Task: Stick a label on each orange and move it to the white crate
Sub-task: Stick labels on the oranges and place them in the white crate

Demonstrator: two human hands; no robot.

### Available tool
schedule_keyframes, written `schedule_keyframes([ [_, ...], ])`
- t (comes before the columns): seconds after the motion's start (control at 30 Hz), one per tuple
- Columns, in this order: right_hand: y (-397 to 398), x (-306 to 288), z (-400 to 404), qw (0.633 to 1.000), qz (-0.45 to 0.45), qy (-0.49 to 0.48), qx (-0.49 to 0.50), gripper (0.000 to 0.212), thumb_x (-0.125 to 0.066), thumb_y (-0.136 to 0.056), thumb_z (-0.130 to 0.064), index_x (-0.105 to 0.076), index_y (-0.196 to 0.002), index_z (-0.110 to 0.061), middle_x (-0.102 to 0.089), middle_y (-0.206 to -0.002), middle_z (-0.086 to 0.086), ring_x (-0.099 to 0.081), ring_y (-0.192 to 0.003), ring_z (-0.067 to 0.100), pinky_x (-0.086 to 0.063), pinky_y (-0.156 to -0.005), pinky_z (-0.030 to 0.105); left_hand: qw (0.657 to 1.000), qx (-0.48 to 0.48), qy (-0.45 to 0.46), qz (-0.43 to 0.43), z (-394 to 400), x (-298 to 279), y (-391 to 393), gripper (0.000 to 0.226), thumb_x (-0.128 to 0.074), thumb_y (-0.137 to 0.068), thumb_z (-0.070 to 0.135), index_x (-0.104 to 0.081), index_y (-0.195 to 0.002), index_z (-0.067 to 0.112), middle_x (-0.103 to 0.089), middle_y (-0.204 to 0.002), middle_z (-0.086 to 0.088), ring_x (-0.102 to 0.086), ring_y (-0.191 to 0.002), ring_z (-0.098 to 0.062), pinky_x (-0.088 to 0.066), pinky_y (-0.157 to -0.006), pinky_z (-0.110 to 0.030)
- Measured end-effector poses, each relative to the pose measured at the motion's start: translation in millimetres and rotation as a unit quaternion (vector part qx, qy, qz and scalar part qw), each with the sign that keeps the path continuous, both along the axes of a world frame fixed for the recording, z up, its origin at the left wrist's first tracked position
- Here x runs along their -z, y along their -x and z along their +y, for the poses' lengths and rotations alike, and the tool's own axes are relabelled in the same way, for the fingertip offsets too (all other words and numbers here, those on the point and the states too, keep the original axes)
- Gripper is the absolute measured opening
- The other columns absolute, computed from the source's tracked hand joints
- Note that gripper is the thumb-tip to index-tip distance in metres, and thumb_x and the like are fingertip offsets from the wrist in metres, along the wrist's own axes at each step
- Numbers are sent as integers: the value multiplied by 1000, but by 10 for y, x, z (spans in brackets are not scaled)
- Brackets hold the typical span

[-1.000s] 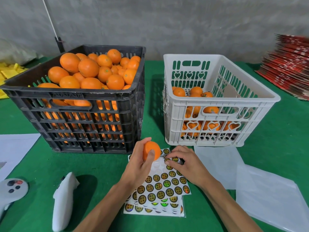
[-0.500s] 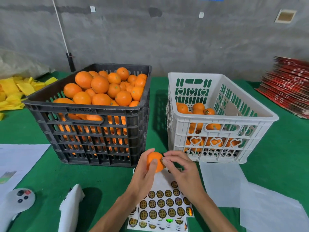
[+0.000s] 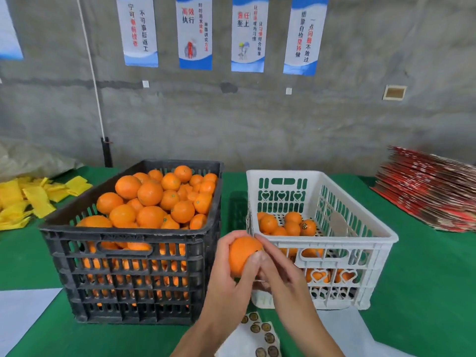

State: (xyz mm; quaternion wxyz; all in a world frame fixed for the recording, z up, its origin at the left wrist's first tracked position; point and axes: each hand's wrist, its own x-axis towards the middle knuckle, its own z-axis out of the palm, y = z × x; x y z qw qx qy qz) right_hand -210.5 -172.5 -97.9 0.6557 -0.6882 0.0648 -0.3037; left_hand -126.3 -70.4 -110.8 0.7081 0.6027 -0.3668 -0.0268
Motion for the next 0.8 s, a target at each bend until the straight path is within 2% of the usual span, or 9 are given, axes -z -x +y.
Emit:
schedule_keyframes([
  [0.1,-46,-296,-205,996,-73,23,41,33,-59,-97,-41,-67,-129,-44,-67,-129,-18,-69,-113,9,-60,-84,26,999,21,-8,-33,-316,-302,-77,44,-54,-98,61,-47,-138,45,-56,-130,26,-61,-120,-3,-56,-91,-21],
  [0.23,-144,-483,-581,970,-87,138,178,32,-52,-105,-31,-65,-134,-33,-67,-131,-15,-61,-124,4,-53,-103,34,987,77,-128,-54,-832,-598,-232,58,-35,-98,71,-35,-150,46,-50,-148,14,-52,-133,-2,-43,-114,-30],
  [0.3,-181,-456,-741,951,-73,188,233,31,-52,-106,-24,-65,-133,-31,-61,-141,-11,-51,-132,-2,-47,-110,29,974,95,-188,-79,-1027,-643,-320,57,-31,-106,60,-29,-159,39,-42,-159,12,-42,-143,-3,-34,-122,-34],
  [0.37,-199,-384,-832,935,-41,223,274,36,-53,-104,-13,-64,-133,-33,-55,-146,-12,-45,-133,-8,-43,-113,26,963,92,-228,-107,-1127,-666,-408,49,-34,-111,43,-32,-159,34,-42,-160,10,-40,-145,-6,-33,-124,-37],
  [0.43,-231,-296,-867,915,-14,255,312,46,-57,-100,-1,-64,-133,-32,-57,-139,-18,-50,-129,-1,-44,-114,36,957,103,-245,-118,-1147,-697,-445,43,-39,-111,30,-42,-154,32,-50,-153,9,-46,-140,-7,-37,-122,-39],
  [0.47,-251,-277,-866,910,-7,264,321,50,-58,-98,2,-62,-133,-33,-57,-136,-22,-51,-127,1,-44,-113,36,955,105,-246,-130,-1137,-713,-444,42,-42,-111,27,-47,-152,31,-53,-149,9,-49,-137,-6,-39,-121,-39],
  [0.6,-436,-317,-745,919,-40,269,283,45,-58,-100,-5,-61,-129,-39,-62,-123,-27,-58,-119,2,-44,-99,15,949,-6,-226,-221,-826,-836,-562,33,-50,-106,27,-58,-137,30,-58,-135,13,-52,-128,-2,-42,-114,-30],
  [0.7,-715,-387,-469,937,-71,263,217,33,-57,-102,-18,-68,-125,-38,-68,-119,-21,-61,-114,0,-50,-95,22,931,-117,-225,-261,-348,-942,-904,24,-58,-104,26,-65,-127,26,-62,-127,10,-55,-123,-5,-46,-108,-30],
  [0.8,-1036,-438,-89,951,-60,272,135,28,-56,-103,-33,-69,-127,-37,-66,-122,-25,-58,-120,-1,-47,-100,23,898,-211,-322,-214,183,-982,-1371,27,-61,-101,32,-66,-127,26,-65,-130,2,-60,-122,-18,-50,-100,-38],
])
